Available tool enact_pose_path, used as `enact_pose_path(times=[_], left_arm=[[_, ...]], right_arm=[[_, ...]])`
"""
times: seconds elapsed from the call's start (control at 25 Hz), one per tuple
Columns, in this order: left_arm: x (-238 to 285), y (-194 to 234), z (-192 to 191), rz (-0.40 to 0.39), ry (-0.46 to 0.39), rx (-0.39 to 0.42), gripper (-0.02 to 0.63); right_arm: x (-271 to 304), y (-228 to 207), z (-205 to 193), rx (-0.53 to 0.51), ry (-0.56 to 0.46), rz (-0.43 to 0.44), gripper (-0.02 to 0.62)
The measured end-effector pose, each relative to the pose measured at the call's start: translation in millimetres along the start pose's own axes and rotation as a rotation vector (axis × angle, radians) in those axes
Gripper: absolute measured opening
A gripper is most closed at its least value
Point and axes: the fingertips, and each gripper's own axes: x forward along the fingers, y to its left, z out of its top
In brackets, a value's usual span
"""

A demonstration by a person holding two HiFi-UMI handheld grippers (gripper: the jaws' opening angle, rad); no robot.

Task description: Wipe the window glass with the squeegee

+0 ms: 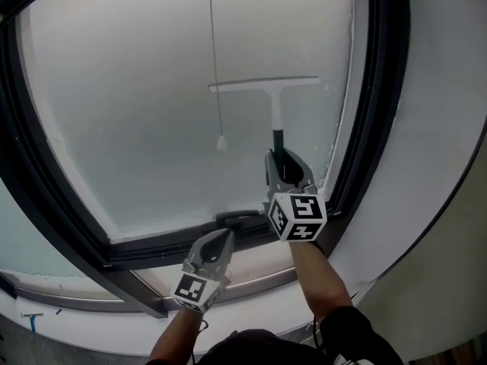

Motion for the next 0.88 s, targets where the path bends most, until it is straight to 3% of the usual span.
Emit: enact_pose_path(times=[0.88], left_arm=[[-5.4,-7.4,-32.9,0.040,0.043,-0.070,-0.003]], right_arm=[[-48.4,2.2,-61.0,0.006,0.097,0.008,0.095]])
